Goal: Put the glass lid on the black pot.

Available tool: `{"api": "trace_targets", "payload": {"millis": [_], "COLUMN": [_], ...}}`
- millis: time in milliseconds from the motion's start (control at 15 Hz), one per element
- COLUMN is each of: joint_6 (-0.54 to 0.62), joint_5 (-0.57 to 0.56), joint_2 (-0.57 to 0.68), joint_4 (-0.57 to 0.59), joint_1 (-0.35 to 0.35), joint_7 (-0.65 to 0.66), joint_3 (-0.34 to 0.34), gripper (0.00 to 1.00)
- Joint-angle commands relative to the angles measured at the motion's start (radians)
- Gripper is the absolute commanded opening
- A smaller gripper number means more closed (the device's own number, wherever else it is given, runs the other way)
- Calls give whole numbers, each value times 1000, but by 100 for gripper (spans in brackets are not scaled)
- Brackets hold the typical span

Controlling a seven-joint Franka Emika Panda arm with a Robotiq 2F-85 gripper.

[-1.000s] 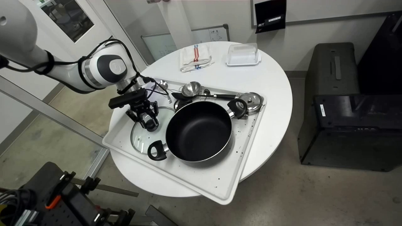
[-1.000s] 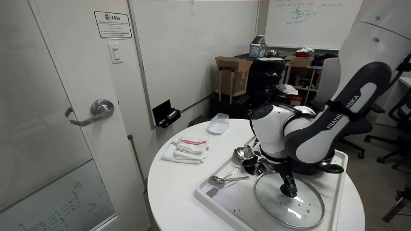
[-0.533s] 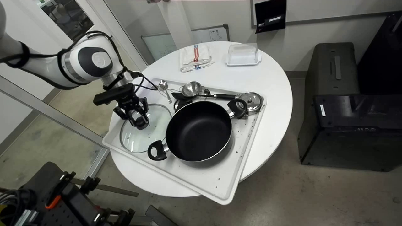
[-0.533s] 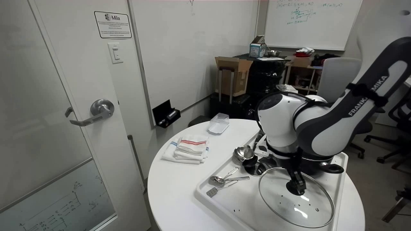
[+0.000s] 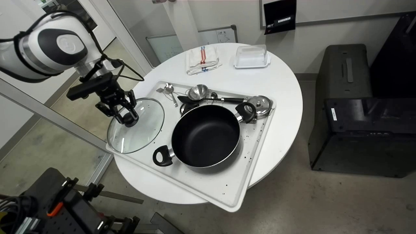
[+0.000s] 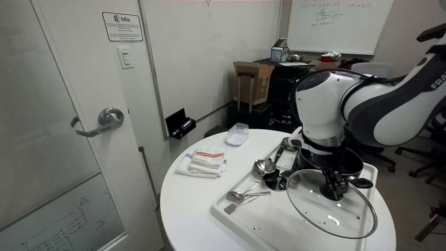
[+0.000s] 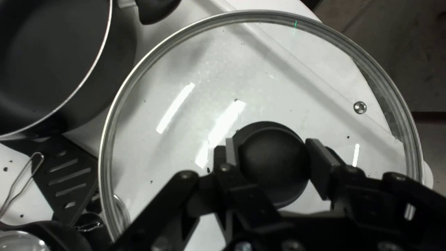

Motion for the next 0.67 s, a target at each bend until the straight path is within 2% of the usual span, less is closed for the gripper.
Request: {"api": "trace_targets", "payload": {"millis": [0,600], "joint_6": [-24,-79], "joint_5": [27,129], "joint_2": [-119,-169], "joint_4": [-60,2], "joint_1": [-19,-123], "joint_7": [5,3], "joint_3": [-3,-54], "gripper": [25,25]}}
